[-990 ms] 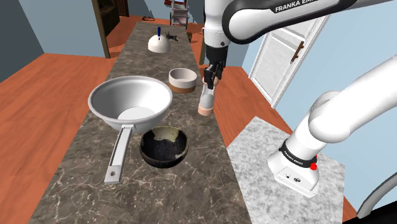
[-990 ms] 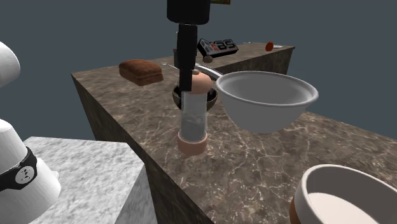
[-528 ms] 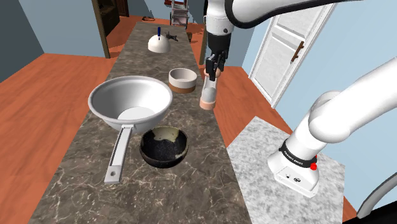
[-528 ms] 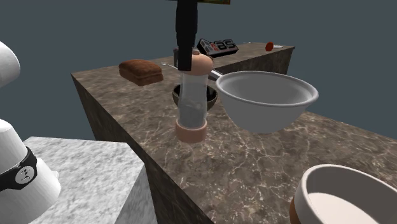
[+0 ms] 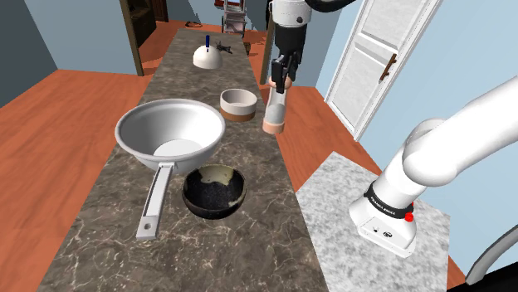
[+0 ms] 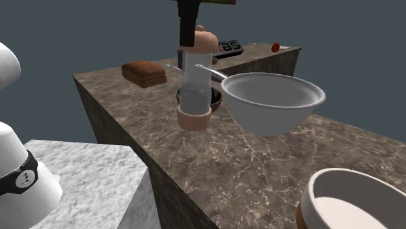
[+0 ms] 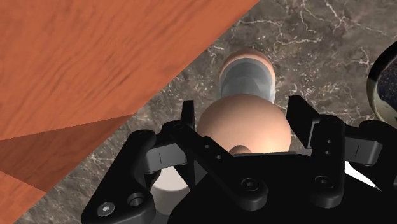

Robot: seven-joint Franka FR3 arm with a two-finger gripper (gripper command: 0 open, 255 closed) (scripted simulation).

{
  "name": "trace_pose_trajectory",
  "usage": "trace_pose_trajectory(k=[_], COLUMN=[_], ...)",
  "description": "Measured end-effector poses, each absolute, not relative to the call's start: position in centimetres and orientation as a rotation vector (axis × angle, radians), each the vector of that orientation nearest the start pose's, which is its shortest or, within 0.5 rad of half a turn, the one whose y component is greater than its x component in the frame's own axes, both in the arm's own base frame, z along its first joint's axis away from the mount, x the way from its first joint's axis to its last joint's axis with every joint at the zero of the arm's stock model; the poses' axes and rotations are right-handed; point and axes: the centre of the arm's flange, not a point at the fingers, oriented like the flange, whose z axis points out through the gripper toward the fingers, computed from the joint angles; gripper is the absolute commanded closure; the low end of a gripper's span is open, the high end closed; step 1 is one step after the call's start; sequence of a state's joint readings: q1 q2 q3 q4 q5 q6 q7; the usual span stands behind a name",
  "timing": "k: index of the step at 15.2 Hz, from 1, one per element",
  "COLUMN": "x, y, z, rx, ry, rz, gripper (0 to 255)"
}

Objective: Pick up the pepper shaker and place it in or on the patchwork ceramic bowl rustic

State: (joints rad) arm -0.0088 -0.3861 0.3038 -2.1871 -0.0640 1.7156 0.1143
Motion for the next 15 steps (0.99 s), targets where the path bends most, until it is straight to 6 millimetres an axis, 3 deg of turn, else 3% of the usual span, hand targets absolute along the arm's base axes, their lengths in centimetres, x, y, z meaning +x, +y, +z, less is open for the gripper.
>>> trace_pose_trajectory(k=[7,15], x=[41.2,39.9], y=[13.9,23.6], z=[56.3,59.1], rx=[-3.320,-3.320], ry=[-0.276,-0.280], rz=[0.111,0.111], gripper=[255,255])
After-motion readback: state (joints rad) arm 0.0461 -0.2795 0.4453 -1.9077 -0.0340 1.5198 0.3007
